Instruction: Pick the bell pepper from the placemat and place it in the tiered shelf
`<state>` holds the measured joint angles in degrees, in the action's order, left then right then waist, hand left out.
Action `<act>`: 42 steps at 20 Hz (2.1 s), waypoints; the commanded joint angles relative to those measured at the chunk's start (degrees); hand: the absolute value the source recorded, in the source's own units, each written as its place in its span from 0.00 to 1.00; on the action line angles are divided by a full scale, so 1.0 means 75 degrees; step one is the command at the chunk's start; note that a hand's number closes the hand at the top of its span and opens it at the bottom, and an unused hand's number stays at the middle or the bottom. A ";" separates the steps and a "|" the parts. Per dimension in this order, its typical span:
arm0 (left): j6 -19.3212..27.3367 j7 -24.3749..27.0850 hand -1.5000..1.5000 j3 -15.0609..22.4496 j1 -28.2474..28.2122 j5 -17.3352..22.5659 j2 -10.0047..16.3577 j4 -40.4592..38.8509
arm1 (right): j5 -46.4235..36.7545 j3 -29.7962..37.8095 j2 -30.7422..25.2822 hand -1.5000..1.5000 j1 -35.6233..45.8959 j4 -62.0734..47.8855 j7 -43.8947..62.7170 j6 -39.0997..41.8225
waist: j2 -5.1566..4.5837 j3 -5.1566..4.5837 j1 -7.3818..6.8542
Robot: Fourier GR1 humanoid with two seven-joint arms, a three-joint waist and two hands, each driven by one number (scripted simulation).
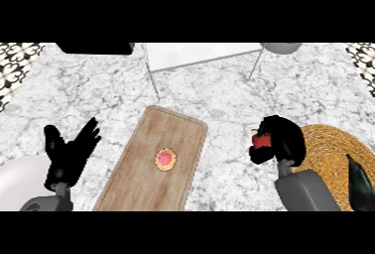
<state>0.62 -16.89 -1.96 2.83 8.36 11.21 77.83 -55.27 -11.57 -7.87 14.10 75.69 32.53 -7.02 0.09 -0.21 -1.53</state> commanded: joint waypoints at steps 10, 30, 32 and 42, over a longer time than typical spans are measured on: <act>-0.0075 0.0032 0.50 -0.0165 0.0109 0.0024 0.0112 -0.0200 | 0.2362 -0.2827 0.1044 1.00 0.3471 0.1911 0.0561 0.1292 | 0.0028 0.0024 0.0031; -0.0159 -0.0065 0.50 -0.0344 0.0285 0.0005 0.0082 -0.0311 | 0.2909 0.1401 0.0360 1.00 0.8363 -0.0577 0.1440 0.2069 | -0.0033 0.0023 0.0107; -0.0009 0.0258 0.50 -0.0019 -0.0191 -0.0201 -0.0265 0.0026 | 0.2927 0.1740 0.0146 1.00 0.9002 -0.1499 0.1153 0.1977 | -0.0043 0.0021 0.0025; -0.0132 0.0032 0.50 -0.0134 0.0177 -0.0167 -0.0153 -0.0158 | 0.2715 0.1946 -0.0250 1.00 0.9434 -0.4249 -0.0938 0.1694 | -0.0081 0.0020 -0.0005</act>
<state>-0.25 -16.72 -3.29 3.55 7.40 10.42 76.95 -33.94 3.06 -9.38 84.86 50.71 31.46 6.93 -0.39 -0.06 -1.51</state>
